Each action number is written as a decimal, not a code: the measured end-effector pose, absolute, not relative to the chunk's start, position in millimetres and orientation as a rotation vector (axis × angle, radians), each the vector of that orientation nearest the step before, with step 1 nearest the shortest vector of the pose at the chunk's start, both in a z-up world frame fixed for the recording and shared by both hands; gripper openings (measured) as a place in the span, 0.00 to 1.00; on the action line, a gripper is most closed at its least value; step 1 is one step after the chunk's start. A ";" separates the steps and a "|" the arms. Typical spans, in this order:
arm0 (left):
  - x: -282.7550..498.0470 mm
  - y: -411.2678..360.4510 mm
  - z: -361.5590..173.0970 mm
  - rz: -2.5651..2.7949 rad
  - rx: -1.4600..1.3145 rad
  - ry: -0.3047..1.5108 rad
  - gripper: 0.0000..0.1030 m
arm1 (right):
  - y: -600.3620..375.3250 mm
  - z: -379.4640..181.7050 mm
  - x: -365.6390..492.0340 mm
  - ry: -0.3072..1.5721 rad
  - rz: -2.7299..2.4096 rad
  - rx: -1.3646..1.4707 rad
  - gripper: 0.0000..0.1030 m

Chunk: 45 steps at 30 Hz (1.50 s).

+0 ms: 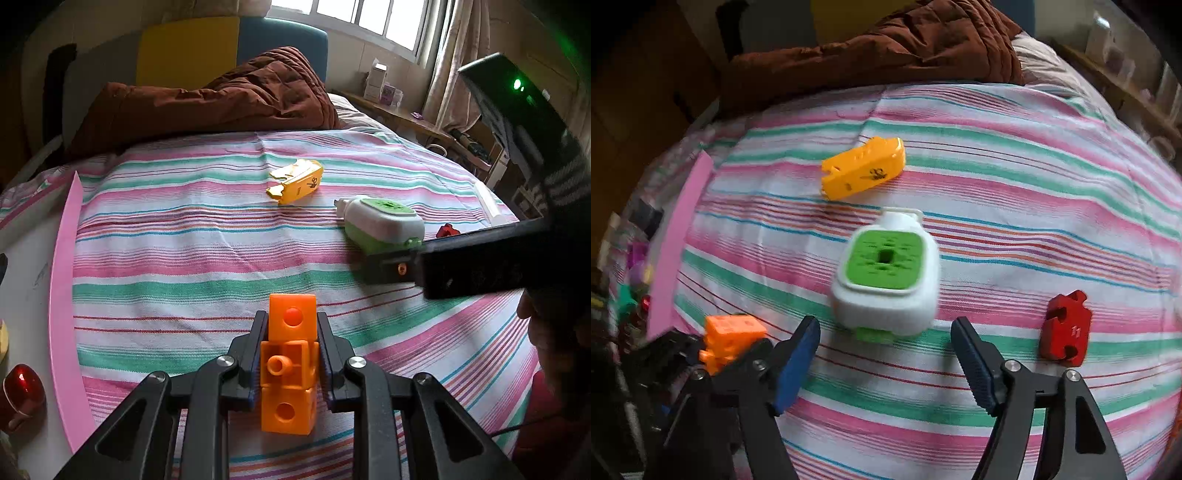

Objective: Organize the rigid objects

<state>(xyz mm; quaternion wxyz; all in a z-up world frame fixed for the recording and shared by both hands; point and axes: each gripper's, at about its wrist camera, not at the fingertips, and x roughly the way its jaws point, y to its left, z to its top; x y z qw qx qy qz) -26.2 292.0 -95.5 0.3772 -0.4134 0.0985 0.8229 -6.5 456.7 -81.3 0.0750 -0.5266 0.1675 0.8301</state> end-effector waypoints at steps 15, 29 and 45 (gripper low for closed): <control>-26.3 291.8 -95.7 2.108 -1.053 0.258 0.23 | 453.0 -76.4 -28.1 0.420 2.531 -1.426 0.92; -22.7 293.0 -95.2 2.119 -1.043 0.280 0.23 | 460.7 -92.5 -29.8 0.426 2.470 -1.518 0.51; -16.5 297.9 -93.9 2.153 -1.022 0.346 0.23 | 456.1 -96.2 -28.0 0.359 2.490 -1.533 0.54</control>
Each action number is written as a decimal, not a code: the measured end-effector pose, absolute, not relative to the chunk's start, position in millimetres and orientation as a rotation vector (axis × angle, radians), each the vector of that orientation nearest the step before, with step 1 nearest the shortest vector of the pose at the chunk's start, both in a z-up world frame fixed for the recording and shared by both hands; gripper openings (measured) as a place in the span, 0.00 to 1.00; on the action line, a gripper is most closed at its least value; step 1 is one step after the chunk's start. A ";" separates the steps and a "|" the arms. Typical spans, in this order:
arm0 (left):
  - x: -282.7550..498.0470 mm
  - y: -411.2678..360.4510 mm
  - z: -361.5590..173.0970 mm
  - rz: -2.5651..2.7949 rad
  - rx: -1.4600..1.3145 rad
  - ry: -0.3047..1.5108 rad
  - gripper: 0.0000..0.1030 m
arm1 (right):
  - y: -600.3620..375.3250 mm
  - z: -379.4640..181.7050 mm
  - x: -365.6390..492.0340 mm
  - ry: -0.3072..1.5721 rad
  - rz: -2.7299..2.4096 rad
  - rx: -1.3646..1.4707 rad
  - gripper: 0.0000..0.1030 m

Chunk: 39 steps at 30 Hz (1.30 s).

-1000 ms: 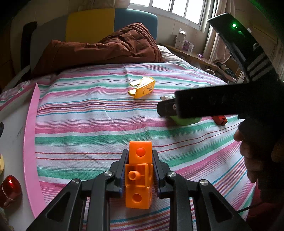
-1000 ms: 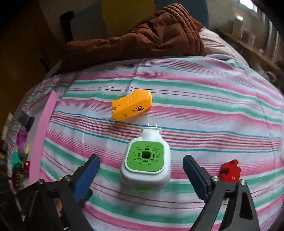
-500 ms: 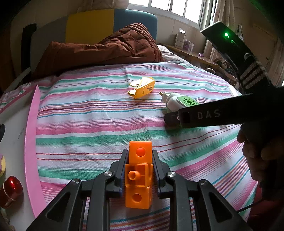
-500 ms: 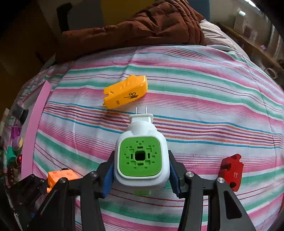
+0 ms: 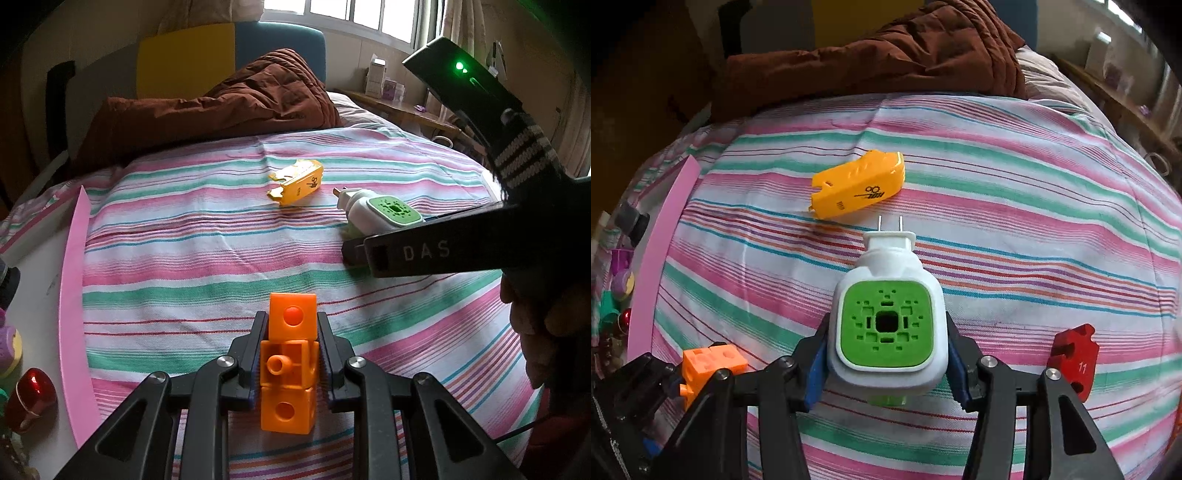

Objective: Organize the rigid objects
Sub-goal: 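Carry the orange stack into the tray and open the left tool while the right tool holds the plug toy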

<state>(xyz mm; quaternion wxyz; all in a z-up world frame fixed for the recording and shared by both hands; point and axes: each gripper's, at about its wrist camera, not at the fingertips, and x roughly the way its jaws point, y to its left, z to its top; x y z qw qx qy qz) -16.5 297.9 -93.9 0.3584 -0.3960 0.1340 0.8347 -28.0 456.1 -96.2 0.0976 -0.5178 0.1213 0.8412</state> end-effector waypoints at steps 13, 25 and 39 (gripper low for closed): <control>-3.1 294.3 -87.5 2.145 -1.034 0.355 0.23 | 452.0 -98.9 -29.6 0.297 2.520 -1.515 0.55; 12.0 265.0 -37.6 2.162 -0.978 0.310 0.23 | 442.6 -99.0 -26.7 0.179 2.538 -1.477 0.54; -54.1 181.5 -0.2 2.197 -1.179 0.028 0.23 | 437.7 -98.1 -26.0 0.121 2.536 -1.470 0.53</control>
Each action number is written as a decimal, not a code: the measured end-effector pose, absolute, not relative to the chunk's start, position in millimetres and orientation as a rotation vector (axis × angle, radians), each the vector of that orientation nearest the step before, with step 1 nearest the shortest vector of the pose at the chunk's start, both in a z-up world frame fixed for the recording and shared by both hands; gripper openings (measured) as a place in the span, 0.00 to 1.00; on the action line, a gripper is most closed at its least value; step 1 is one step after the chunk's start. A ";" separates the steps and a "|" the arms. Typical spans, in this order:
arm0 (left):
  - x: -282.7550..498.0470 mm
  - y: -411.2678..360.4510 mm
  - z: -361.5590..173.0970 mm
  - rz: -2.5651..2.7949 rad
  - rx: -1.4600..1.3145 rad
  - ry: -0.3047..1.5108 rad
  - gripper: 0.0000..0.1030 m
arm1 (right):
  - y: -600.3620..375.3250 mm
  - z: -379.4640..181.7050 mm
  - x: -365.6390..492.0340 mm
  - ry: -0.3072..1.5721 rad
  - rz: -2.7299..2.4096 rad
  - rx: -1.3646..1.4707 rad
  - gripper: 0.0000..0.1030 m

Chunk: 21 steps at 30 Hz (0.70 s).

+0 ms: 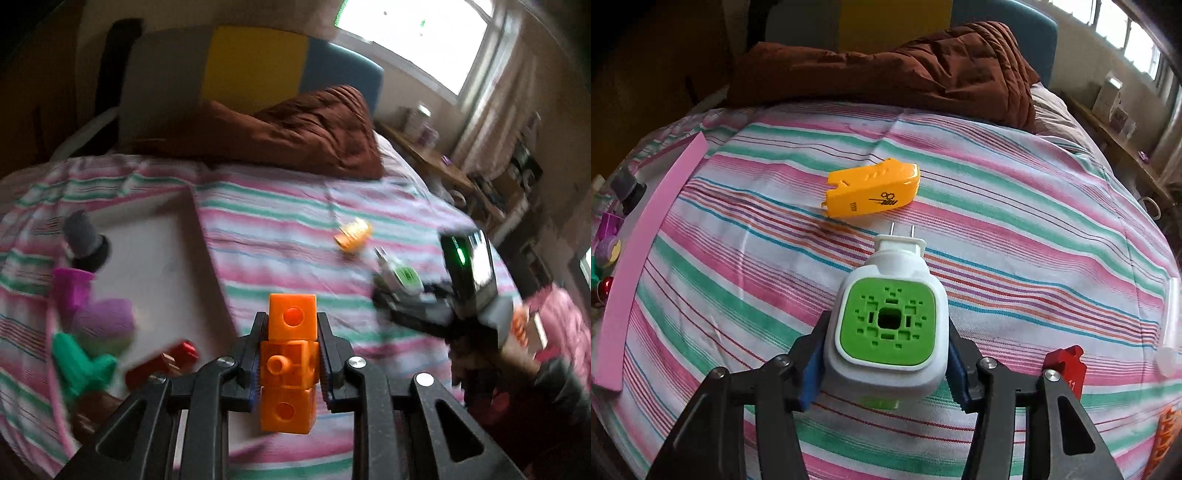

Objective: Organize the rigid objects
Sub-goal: 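Carry the orange stack into the tray and open the left tool while the right tool holds the plug toy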

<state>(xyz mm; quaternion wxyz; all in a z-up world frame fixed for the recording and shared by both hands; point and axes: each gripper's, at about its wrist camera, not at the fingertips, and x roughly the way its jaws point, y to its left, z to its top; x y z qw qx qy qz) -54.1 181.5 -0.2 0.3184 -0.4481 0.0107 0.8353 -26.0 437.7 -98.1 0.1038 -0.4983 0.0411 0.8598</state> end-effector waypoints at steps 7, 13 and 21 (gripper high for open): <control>-144.2 147.5 1.6 2.264 -1.301 -0.048 0.23 | 435.8 -98.1 -26.1 0.116 2.534 -1.476 0.53; -199.4 148.4 -28.7 2.249 -1.434 0.004 0.23 | 435.4 -97.3 -26.2 0.094 2.530 -1.482 0.53; -242.5 153.3 -67.1 2.276 -1.543 0.021 0.23 | 434.2 -96.4 -27.7 0.069 2.528 -1.490 0.53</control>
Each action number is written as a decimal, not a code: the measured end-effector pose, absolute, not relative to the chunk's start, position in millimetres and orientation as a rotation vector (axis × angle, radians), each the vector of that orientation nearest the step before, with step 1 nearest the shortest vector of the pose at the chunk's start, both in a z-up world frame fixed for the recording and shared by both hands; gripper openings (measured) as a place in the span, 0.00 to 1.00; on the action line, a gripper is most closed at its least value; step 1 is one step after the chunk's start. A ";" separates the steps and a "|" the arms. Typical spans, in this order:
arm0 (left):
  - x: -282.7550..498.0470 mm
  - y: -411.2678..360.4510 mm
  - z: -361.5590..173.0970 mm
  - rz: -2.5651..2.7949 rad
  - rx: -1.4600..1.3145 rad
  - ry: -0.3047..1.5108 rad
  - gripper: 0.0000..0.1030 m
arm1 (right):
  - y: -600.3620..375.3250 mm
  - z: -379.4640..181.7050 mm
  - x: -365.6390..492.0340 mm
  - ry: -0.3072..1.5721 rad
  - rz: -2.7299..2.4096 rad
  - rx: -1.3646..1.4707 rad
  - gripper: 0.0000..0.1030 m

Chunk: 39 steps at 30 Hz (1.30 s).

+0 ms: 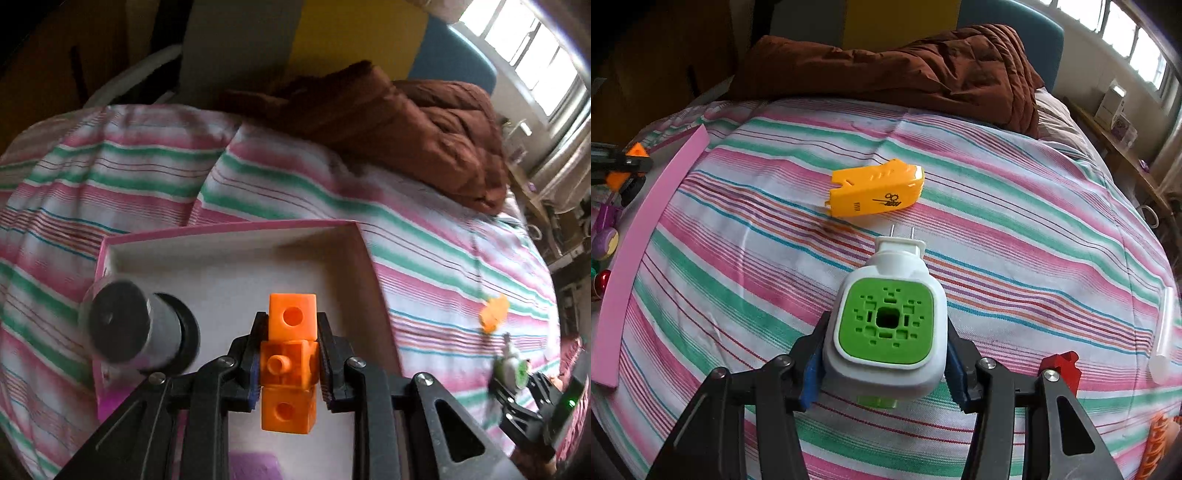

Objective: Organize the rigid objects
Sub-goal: 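Carry the orange stack into the tray and open the left tool while the right tool holds the plug toy, then carry the green-white plug toy toward the tray with the right tool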

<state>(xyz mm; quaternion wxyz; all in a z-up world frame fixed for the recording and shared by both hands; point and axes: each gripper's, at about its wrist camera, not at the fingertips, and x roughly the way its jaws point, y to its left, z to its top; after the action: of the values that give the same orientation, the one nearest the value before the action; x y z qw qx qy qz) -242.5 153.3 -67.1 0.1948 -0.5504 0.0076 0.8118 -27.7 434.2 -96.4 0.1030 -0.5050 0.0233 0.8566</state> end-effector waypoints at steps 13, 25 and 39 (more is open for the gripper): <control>-230.5 145.0 -36.1 2.386 -1.407 0.086 0.32 | 434.3 -96.6 -29.0 0.057 2.530 -1.490 0.53; -116.7 88.8 22.9 2.463 -1.183 0.002 0.34 | 431.2 -95.8 -28.7 0.017 2.527 -1.474 0.53; -39.5 76.8 23.5 2.592 -1.034 0.191 0.34 | 426.6 -96.6 -27.8 -0.010 2.528 -1.448 0.52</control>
<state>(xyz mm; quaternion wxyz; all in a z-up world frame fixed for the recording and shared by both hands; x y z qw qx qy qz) -39.5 76.8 23.5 0.1716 -0.3642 0.0671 0.9129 -27.8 426.6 -96.6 0.1141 -0.4937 -0.0035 0.8621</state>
